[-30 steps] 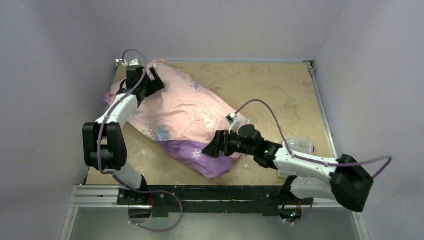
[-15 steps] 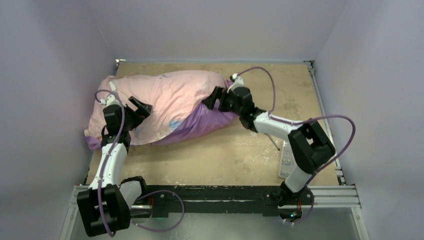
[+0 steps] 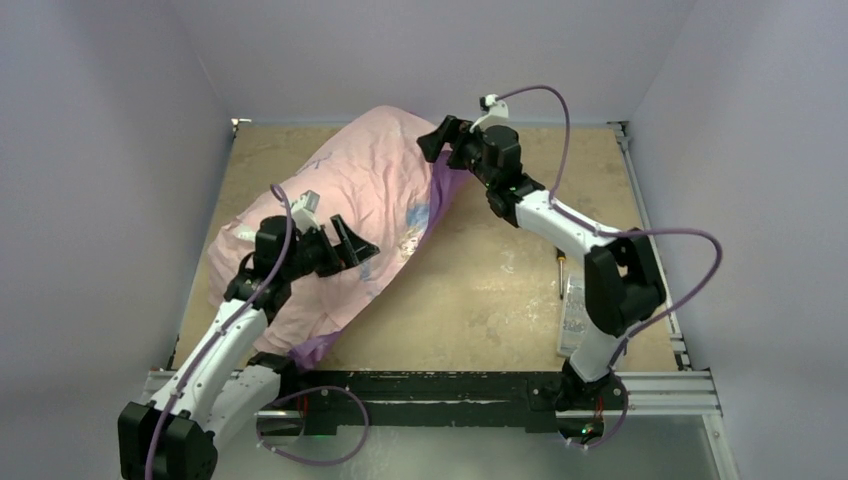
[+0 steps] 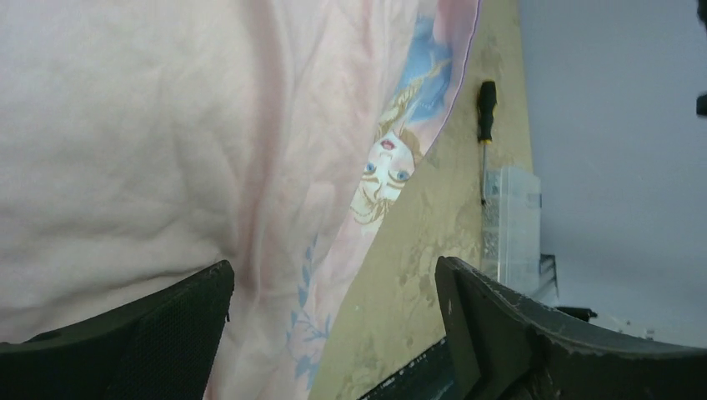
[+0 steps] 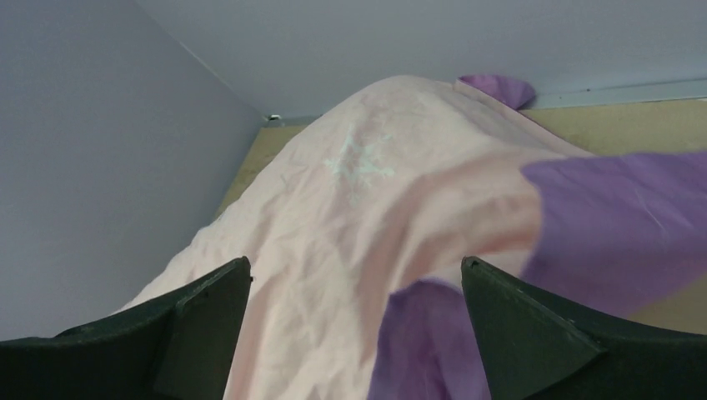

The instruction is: Remove the pillowcase from the pillow

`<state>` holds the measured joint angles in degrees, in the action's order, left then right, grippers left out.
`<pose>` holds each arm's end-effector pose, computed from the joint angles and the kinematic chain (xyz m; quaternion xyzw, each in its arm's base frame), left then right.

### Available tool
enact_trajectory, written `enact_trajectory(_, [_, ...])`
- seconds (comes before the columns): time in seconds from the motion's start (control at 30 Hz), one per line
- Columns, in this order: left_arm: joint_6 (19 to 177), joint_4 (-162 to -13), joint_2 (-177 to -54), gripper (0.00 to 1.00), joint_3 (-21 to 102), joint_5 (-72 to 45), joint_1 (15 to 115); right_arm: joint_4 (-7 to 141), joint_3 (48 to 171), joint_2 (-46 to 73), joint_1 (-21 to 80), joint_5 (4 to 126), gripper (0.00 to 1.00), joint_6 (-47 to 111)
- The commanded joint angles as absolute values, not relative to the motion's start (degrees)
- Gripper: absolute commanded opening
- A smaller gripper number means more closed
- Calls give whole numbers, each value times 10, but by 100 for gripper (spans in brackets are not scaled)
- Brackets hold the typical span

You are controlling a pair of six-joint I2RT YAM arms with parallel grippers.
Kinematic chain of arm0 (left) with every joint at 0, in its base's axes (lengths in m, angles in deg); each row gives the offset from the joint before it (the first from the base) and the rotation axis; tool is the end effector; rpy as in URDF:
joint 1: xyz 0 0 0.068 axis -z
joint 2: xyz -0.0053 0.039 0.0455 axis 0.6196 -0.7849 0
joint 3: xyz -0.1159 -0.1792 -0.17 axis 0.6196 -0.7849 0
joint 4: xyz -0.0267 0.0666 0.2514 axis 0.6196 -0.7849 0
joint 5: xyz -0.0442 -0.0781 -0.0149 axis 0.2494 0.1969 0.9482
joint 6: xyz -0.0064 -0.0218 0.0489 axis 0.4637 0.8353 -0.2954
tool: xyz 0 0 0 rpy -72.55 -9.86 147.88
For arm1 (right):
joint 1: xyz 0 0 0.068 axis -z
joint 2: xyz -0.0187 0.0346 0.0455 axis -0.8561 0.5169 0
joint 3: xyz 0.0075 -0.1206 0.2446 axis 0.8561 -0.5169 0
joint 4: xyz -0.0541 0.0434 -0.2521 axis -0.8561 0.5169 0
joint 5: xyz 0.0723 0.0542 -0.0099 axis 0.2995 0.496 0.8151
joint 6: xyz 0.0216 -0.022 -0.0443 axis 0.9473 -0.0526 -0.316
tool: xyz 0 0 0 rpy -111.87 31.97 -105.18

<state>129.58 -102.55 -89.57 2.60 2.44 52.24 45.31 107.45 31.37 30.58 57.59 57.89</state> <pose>0.1854 -0.0611 0.2572 -0.1055 0.8388 -0.3967 0.3577 0.3684 0.1988 0.3134 0.0238 0.7347 0.3471 0.5823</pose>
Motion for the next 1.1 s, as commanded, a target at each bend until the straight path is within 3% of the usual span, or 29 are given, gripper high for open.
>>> enact_trajectory(0.0, [1204, -1168, -899, 91, 171, -124, 521, 459, 999, 226, 303, 538, 99, 550])
enact_trajectory(0.23, [1141, -1146, -1012, 99, 292, -364, 480, 413, 801, 131, 298, 640, 99, 572])
enact_trajectory(0.4, [1179, -1071, -1121, 98, 310, -274, 350, 317, 700, 112, 275, 732, 99, 619])
enact_trajectory(0.63, [1183, -1061, -1231, 96, 297, -160, 309, 188, 690, 181, 259, 811, 99, 653])
enact_trajectory(0.9, [1205, -1011, -1134, 91, 126, 12, 317, 155, 823, 347, 270, 862, 98, 642])
enact_trajectory(1.07, [1245, -988, -1020, 90, 32, 22, 439, 224, 914, 375, 312, 815, 99, 623])
